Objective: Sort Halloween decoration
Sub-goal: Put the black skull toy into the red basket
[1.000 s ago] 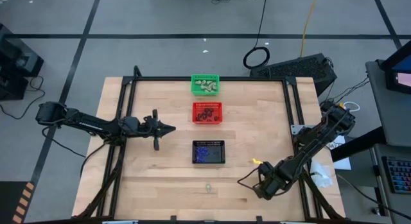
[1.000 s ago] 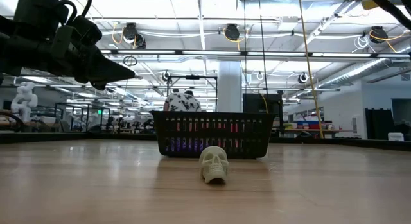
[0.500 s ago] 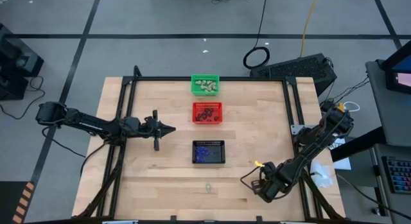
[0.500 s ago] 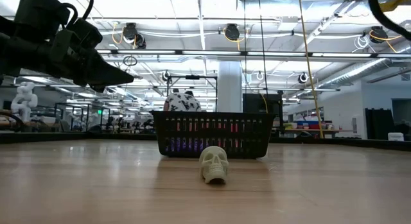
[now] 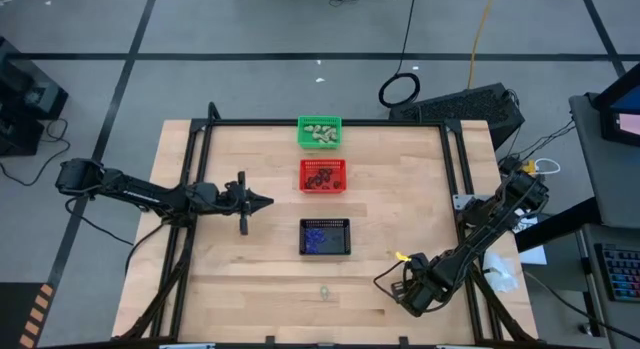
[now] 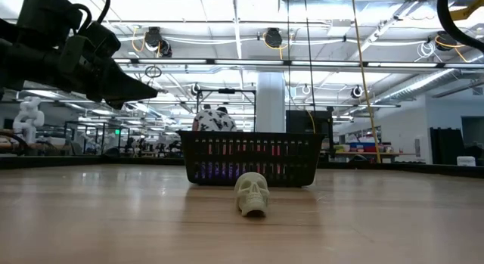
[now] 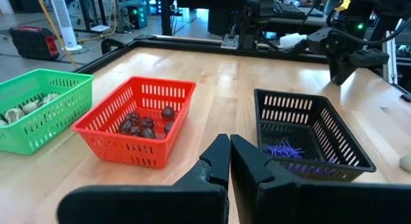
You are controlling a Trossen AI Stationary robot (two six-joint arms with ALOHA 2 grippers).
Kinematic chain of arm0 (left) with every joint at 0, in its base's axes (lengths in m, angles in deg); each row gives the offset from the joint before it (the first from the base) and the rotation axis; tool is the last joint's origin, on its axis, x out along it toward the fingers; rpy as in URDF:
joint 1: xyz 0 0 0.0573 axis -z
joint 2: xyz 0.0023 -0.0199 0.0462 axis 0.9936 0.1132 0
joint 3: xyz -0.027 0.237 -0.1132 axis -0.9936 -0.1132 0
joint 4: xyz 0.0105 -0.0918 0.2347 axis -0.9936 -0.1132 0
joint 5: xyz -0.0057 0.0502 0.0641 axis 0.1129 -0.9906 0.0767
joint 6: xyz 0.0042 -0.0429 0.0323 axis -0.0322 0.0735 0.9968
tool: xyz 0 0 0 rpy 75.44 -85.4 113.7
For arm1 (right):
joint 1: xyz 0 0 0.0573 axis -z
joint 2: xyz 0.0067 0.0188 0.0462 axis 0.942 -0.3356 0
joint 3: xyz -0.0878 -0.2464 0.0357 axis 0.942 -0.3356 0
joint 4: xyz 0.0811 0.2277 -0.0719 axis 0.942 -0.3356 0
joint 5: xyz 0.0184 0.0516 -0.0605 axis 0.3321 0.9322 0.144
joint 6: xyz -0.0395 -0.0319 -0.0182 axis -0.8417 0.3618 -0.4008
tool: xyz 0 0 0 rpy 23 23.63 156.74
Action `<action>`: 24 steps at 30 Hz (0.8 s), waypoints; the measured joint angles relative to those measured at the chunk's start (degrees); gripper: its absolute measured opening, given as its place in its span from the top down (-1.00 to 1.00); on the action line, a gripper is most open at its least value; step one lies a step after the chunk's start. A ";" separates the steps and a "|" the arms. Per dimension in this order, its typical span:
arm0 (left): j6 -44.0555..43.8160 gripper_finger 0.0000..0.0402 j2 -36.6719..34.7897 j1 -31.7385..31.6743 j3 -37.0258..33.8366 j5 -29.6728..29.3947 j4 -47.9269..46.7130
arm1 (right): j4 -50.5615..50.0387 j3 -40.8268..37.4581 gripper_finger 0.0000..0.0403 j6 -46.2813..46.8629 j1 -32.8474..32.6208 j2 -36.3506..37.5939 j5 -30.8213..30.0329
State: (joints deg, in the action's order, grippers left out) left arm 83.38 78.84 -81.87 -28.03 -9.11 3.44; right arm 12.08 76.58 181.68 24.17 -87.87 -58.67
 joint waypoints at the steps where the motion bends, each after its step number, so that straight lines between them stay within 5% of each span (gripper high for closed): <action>1: 0.00 0.96 0.00 0.00 0.00 0.00 0.00 | 0.00 0.00 0.56 -0.44 -0.02 0.00 -0.02; 6: 0.00 0.96 0.00 0.00 0.00 0.02 0.00 | 0.03 0.04 0.75 -4.94 0.09 0.20 0.18; 24: 0.00 0.96 0.00 0.00 0.00 0.00 -0.04 | -0.22 -0.02 0.73 -29.04 10.27 13.18 -4.67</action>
State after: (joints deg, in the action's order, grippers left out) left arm 83.38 78.84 -81.87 -28.03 -9.11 3.39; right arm 11.86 76.56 152.64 34.44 -74.69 -63.34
